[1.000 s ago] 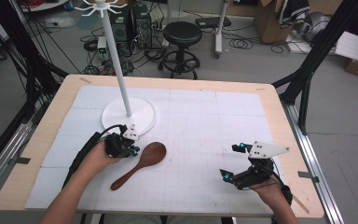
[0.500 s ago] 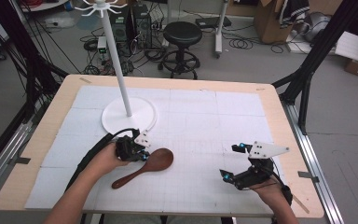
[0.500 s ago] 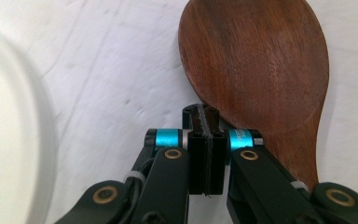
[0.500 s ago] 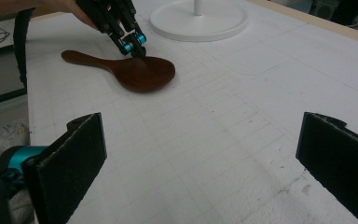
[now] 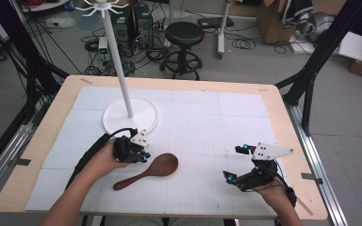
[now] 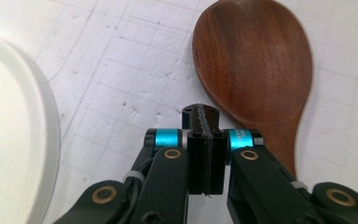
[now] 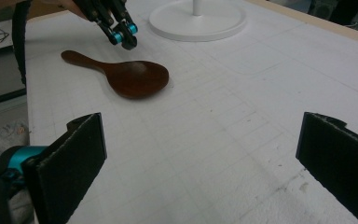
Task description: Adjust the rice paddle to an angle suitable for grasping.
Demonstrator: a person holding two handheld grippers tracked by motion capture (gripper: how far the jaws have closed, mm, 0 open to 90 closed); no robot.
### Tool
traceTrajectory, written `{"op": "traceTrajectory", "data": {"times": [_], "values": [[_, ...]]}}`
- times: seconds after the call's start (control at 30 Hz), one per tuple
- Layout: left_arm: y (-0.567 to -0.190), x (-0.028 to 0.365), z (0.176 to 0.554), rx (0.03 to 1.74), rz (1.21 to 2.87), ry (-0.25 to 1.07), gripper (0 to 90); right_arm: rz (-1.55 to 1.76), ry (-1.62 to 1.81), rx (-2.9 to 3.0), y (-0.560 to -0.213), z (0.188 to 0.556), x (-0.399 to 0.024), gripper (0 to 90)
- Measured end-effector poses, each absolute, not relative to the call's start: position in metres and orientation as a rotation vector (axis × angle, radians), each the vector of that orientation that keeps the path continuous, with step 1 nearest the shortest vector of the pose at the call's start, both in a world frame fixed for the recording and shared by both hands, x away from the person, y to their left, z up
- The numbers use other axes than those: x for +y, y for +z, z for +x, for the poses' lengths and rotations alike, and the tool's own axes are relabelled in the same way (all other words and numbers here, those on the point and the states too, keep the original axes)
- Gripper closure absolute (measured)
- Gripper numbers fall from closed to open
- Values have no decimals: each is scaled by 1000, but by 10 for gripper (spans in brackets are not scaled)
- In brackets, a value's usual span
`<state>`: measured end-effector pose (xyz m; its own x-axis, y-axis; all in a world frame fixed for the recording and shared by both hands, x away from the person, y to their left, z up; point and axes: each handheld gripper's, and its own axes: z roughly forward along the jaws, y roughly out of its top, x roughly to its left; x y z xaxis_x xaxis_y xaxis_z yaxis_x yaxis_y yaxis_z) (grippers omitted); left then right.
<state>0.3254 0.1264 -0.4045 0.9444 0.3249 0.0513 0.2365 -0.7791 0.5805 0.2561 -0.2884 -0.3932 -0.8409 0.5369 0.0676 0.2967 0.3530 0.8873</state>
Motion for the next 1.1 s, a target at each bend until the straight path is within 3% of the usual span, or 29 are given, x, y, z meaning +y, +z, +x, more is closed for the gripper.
{"op": "traceTrajectory", "data": {"times": [0.33,0.63,1.1], "values": [[-390,134,308,464,2489,140,651,751,1486,2378,-393,256,-289,6],[-398,127,301,479,2594,106,469,753,1484,2379,-393,257,-289,6],[-408,116,294,472,2700,86,425,755,1479,2385,-393,257,-289,6]]}}
